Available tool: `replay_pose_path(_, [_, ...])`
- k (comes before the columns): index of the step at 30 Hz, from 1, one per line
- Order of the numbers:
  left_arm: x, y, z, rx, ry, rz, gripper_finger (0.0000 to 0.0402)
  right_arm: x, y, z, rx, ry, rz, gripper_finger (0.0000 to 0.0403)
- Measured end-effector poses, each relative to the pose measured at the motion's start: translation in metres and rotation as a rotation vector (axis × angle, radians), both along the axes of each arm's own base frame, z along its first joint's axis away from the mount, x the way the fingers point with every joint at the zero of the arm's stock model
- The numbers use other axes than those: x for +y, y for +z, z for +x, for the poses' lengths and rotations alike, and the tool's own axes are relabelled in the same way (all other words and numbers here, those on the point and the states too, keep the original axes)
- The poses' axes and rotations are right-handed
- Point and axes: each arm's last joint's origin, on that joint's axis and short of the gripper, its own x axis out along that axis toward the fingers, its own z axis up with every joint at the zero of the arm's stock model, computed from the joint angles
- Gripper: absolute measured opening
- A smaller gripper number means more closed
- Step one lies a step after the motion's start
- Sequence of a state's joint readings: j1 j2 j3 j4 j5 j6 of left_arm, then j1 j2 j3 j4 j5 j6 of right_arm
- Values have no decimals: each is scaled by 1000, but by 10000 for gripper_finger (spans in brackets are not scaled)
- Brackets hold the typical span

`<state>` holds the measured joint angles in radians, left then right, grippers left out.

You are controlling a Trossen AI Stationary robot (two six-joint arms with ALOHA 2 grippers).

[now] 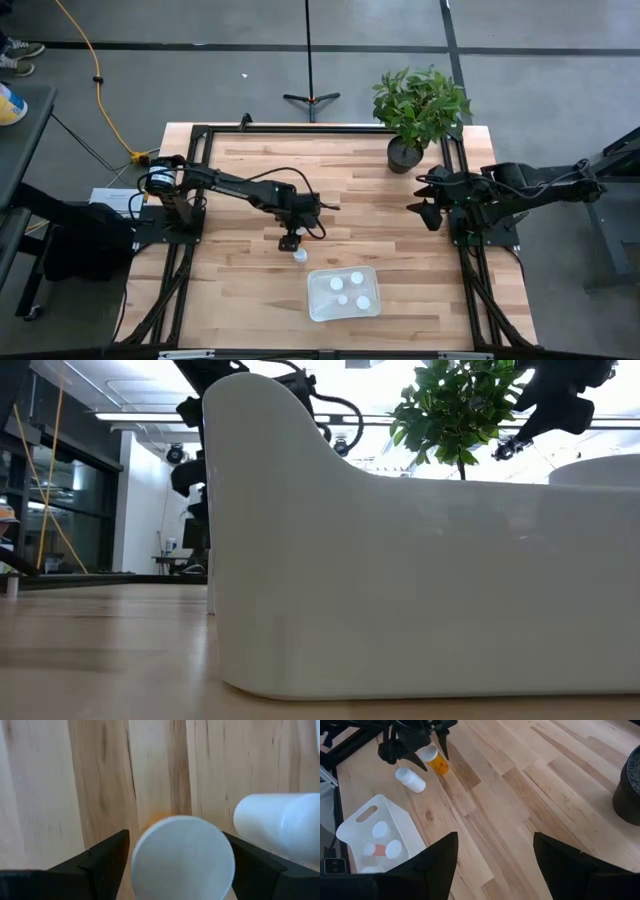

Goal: Pick and place pill bottles into a basket
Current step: Put the orange pill bottle into the white bin

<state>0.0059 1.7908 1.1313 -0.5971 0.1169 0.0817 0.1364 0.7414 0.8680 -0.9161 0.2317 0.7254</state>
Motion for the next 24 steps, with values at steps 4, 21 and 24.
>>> replay_pose_path(4, [0,1,1,-10,0,0,333,0,0,0,0,0,0,250])
replay_pose_path(21, [0,1,1,-13,0,-1,219,0,0,0,0,0,0,250])
replay_pose_path(24, [0,2,-1,-1,-11,-3,219,0,0,0,0,0,0,250])
